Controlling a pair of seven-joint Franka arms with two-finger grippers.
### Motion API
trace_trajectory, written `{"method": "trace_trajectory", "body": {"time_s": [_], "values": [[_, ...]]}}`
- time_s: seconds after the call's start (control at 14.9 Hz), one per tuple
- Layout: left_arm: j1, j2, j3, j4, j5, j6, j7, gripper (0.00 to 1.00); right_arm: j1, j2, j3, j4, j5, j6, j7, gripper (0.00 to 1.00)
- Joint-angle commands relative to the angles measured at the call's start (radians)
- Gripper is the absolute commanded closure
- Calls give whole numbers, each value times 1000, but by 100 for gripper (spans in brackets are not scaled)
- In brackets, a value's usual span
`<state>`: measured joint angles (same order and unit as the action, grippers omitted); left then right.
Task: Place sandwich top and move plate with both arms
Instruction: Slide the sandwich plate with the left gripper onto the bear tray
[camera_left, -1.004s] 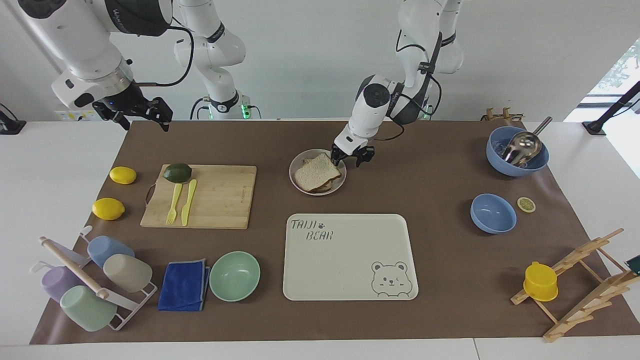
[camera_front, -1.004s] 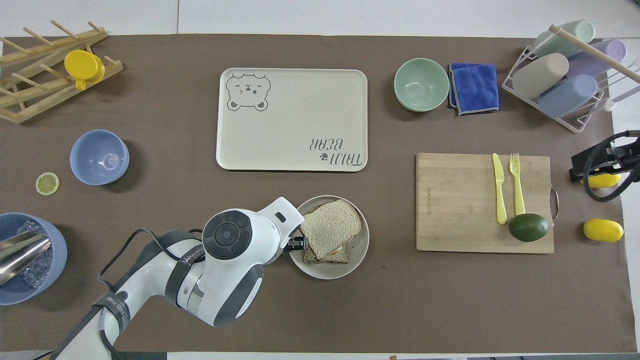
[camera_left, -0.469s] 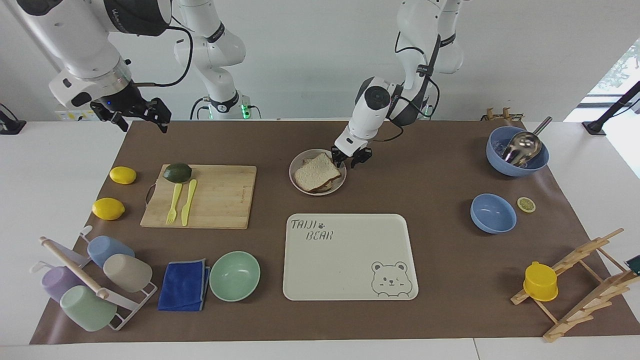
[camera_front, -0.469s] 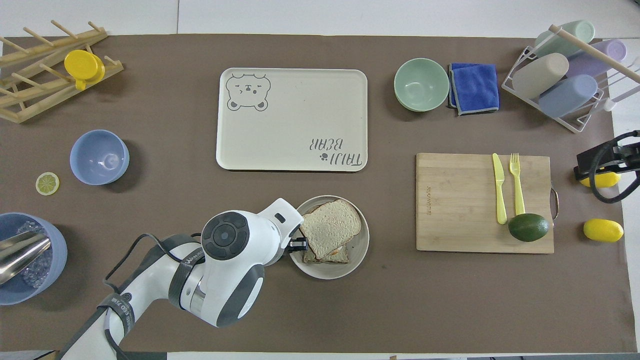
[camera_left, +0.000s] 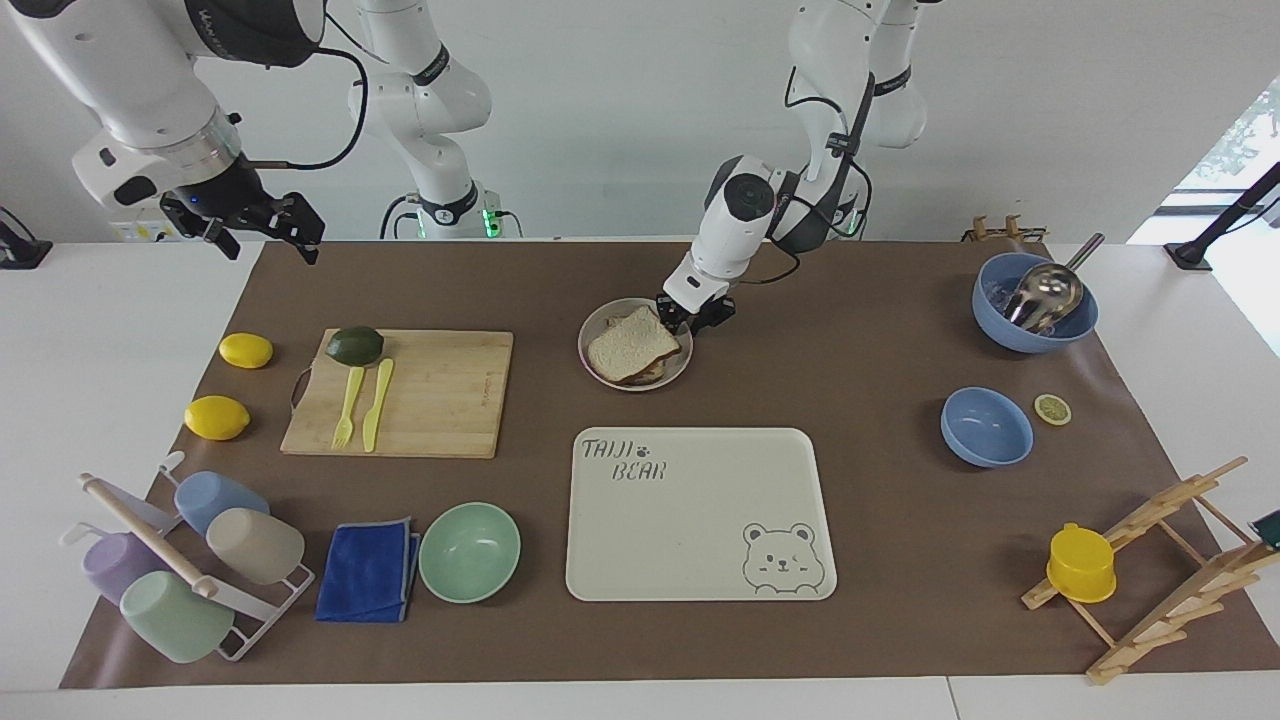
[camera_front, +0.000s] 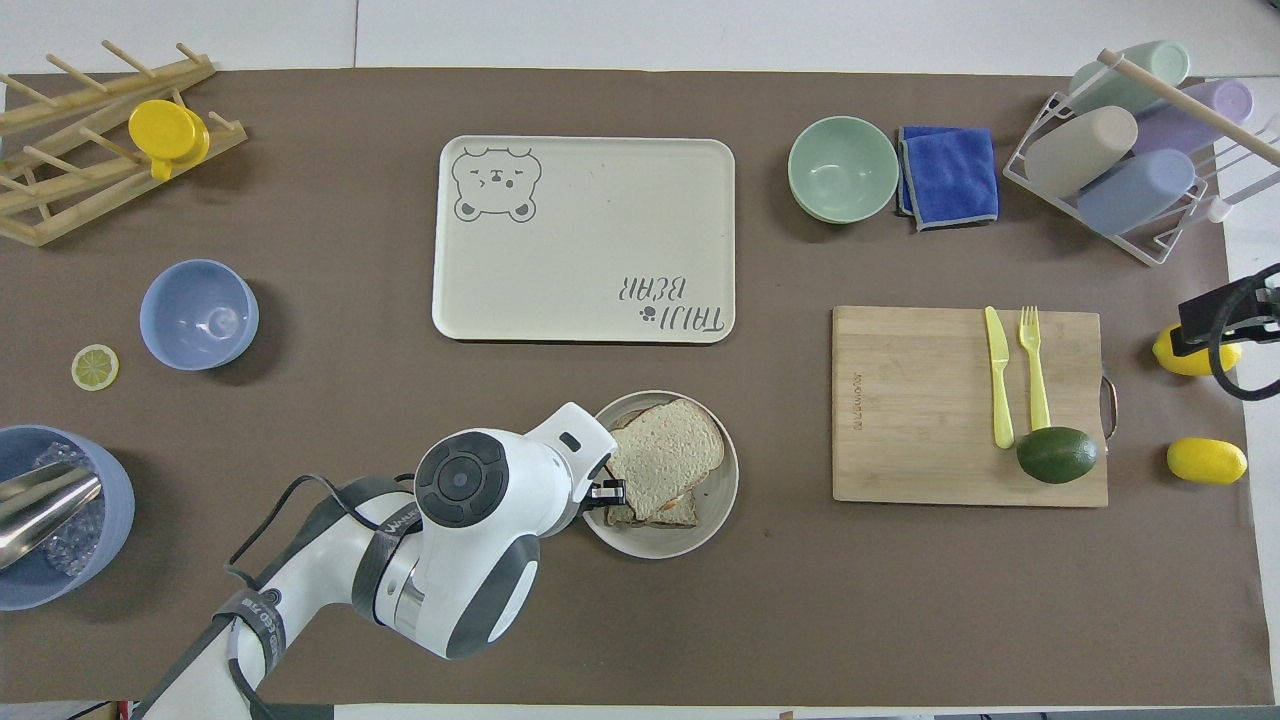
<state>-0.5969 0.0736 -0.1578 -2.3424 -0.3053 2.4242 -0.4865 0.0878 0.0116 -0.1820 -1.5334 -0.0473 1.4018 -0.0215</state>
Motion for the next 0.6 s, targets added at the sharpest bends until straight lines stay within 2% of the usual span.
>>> {"method": "trace_trajectory", "body": {"time_s": [0.0,0.07,0.13,0.27,0.54], "values": [[-18,3,15,-17,-18,32,-3,89,-65,-1,24,3,23,-10,-26,0],[-17,2,15,-17,-18,32,0,97,-69,-1,26,4,23,-12,-26,0],[-14,3,15,-17,-18,30,2,100,-74,-1,24,7,21,-12,-41,0],[-8,3,15,-15,-18,21,8,100,-97,-2,19,7,23,-9,-122,0],[28,3,15,2,-20,10,8,100,-66,-4,12,10,21,-4,-120,0]]}}
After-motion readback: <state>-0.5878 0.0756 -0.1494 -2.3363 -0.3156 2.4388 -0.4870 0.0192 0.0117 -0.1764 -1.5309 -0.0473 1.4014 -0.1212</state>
